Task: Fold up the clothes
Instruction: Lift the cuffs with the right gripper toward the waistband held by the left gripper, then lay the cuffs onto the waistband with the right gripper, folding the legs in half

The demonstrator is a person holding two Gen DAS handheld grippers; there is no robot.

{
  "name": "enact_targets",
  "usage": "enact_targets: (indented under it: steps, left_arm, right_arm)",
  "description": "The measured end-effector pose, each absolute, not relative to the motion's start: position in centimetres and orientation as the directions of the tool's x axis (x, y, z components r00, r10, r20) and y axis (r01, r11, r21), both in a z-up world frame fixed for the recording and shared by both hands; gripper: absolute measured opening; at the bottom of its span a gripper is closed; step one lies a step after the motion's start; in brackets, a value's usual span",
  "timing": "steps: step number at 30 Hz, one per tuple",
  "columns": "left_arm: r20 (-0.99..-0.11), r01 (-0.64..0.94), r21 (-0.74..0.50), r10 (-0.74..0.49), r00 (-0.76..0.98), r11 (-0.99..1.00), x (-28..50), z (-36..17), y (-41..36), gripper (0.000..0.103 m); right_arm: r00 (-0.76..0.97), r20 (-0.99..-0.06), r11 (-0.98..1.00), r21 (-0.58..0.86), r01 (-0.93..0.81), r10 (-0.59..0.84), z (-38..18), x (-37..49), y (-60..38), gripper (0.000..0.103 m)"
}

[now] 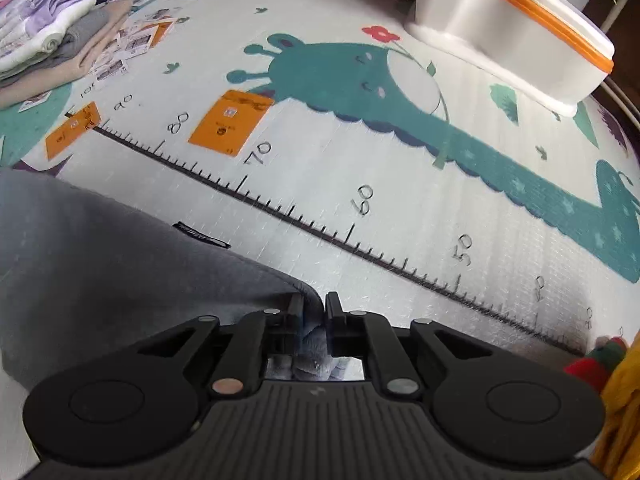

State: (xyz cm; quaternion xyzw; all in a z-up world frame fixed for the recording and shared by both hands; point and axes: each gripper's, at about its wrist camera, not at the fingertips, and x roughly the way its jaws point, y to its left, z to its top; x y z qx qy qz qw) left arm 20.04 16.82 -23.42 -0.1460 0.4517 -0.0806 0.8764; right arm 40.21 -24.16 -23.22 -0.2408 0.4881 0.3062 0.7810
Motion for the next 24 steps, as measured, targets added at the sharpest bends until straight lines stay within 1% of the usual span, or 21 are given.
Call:
enact_targets:
  steps: [2,3,4,5,6,7,9,11,12,14,15,16,17,18,20,22,23,24]
  left_arm:
    - [-0.768,0.009,-0.319,-0.264,0.583,0.948,20.1,-23.4,16.7,0.011]
    - [-0.768,0.015,-0.304,-0.255,0.588,0.952,20.1,-23.3,16.6,0.011]
    - [-0.768,0.022,-0.289,-0.246,0.592,0.957,20.0,-23.2,16.4,0.013]
    - [-0.762,0.031,-0.255,-0.22,0.609,0.967,19.6,-22.6,16.2,0.014]
    - [-0.75,0.041,-0.227,-0.202,0.63,0.973,19.1,-21.9,16.0,0.014]
    - [-0.737,0.051,-0.199,-0.184,0.65,0.979,18.6,-21.3,15.8,0.016]
    - [-0.704,0.077,-0.096,-0.123,0.7,0.992,17.2,-19.9,14.9,0.017]
    - [-0.675,0.129,-0.054,-0.131,0.726,0.99,16.1,-19.1,14.0,0.017]
    - [-0.671,0.157,-0.063,-0.158,0.724,0.986,15.8,-19.1,13.5,0.017]
    - [-0.693,0.187,-0.056,-0.173,0.7,0.981,15.9,-20.0,12.5,0.017]
    - [-0.704,0.201,-0.053,-0.18,0.687,0.978,16.0,-20.5,12.0,0.017]
    - [-0.73,0.208,-0.037,-0.169,0.662,0.977,16.4,-21.6,11.6,0.017]
    - [-0.741,0.212,-0.015,-0.153,0.653,0.977,16.6,-22.6,11.4,0.021]
    - [-0.752,0.217,0.008,-0.137,0.645,0.976,16.8,-23.7,11.3,0.021]
    - [-0.739,0.233,0.026,-0.138,0.659,0.972,16.6,-23.8,11.1,0.021]
    - [-0.738,0.239,0.019,-0.148,0.659,0.971,16.6,-23.1,11.2,0.021]
    - [-0.721,0.242,0.018,-0.155,0.676,0.97,16.2,-22.5,11.3,0.021]
    - [-0.703,0.244,0.017,-0.162,0.693,0.97,15.8,-22.0,11.4,0.021]
  right_arm:
    - [0.363,-0.904,0.705,-0.107,-0.702,0.225,-23.6,39.9,-24.2,0.013]
    - [0.375,-0.9,0.711,-0.114,-0.694,0.222,-23.6,39.7,-24.2,0.017]
    - [0.4,-0.889,0.72,-0.127,-0.682,0.222,-23.3,39.4,-24.4,0.025]
    - [0.434,-0.873,0.729,-0.146,-0.668,0.223,-22.9,39.1,-24.6,0.029]
    - [0.471,-0.855,0.737,-0.171,-0.653,0.219,-22.4,38.7,-24.9,0.038]
    - [0.503,-0.837,0.742,-0.194,-0.642,0.216,-21.9,38.3,-25.2,0.039]
    - [0.559,-0.792,0.724,-0.235,-0.649,0.244,-20.8,37.0,-25.7,0.038]
    - [0.569,-0.767,0.691,-0.24,-0.682,0.296,-20.3,35.6,-26.0,0.033]
    - [0.553,-0.766,0.671,-0.223,-0.707,0.328,-20.4,34.9,-26.1,0.03]
    - [0.519,-0.778,0.638,-0.205,-0.742,0.353,-21.4,33.7,-26.0,0.03]
    - [0.502,-0.797,0.626,-0.21,-0.751,0.335,-22.4,33.3,-26.0,0.03]
    - [0.491,-0.829,0.623,-0.24,-0.744,0.267,-24.1,33.3,-26.2,0.03]
    - [0.487,-0.847,0.631,-0.262,-0.73,0.211,-25.6,33.5,-26.8,0.033]
    - [0.485,-0.851,0.657,-0.249,-0.712,0.203,-26.3,33.6,-27.8,0.041]
    - [0.458,-0.858,0.717,-0.166,-0.677,0.234,-26.1,34.3,-29.2,0.04]
    - [0.464,-0.851,0.699,-0.175,-0.693,0.247,-25.4,34.2,-29.1,0.038]
    - [0.485,-0.836,0.687,-0.193,-0.7,0.259,-25.0,33.7,-28.8,0.037]
    - [0.504,-0.82,0.675,-0.211,-0.707,0.271,-24.6,33.3,-28.4,0.032]
